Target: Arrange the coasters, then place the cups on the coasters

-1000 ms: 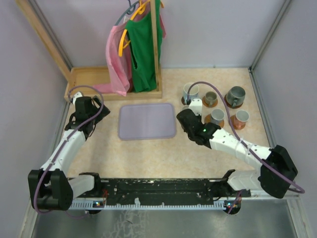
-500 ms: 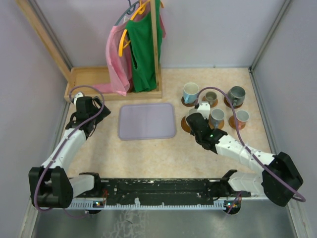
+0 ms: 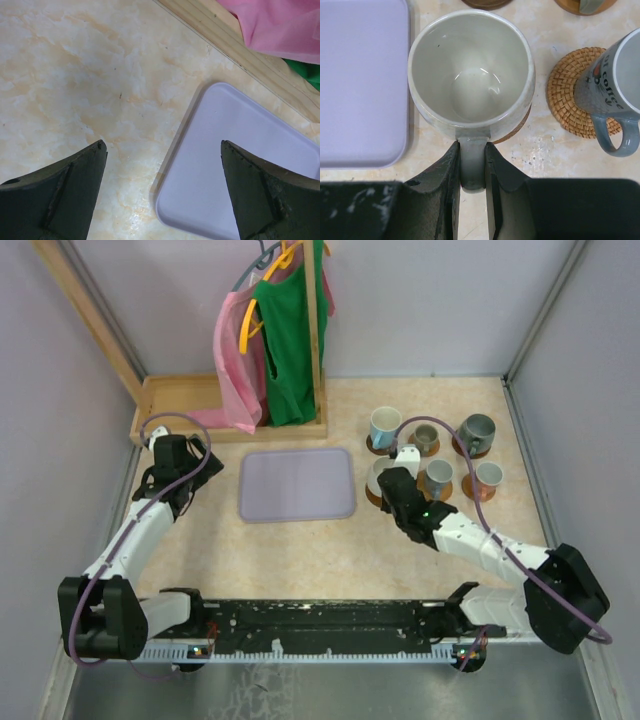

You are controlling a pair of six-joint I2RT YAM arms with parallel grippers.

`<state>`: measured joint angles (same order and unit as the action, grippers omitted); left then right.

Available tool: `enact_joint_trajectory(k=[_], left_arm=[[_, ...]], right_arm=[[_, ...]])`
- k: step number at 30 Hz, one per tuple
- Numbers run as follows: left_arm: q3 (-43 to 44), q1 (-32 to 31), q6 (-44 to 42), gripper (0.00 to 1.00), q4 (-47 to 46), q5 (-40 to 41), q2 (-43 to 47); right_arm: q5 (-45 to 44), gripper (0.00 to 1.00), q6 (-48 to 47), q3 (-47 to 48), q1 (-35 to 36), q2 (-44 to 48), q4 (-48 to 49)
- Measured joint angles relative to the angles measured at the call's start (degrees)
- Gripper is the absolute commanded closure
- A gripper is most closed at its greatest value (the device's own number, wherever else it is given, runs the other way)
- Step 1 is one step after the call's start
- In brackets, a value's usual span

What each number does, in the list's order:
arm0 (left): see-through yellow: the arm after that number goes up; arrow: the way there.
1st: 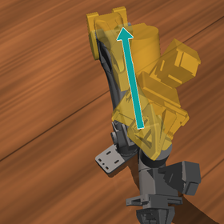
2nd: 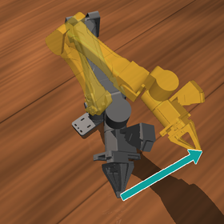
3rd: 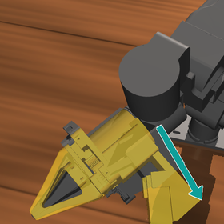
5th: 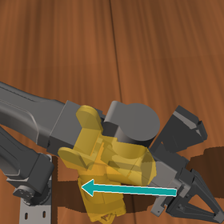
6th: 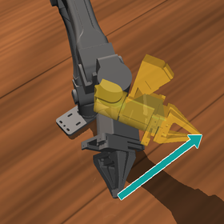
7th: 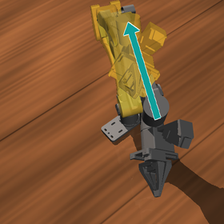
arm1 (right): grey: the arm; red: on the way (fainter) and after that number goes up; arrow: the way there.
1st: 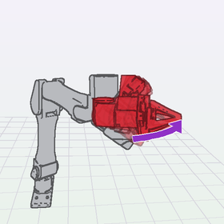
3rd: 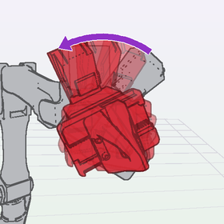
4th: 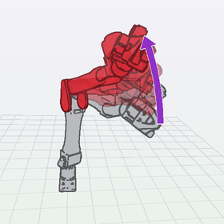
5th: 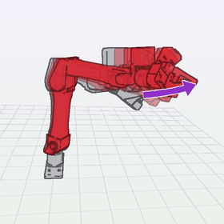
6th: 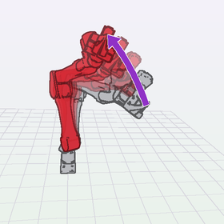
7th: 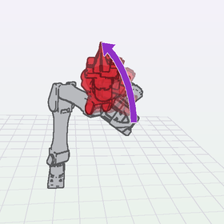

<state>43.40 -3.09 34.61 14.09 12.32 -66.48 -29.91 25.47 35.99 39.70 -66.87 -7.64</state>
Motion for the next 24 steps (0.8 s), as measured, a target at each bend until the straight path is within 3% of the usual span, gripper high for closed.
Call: enact_joint_trajectory(k=[24], left_arm=[[0.00, 0.00, -0.13, 0.00, 0.00, -0.33, -0.02]], right_arm=[[1.95, 1.00, -0.37, -1.95, -1.38, -3.17, 3.48]])
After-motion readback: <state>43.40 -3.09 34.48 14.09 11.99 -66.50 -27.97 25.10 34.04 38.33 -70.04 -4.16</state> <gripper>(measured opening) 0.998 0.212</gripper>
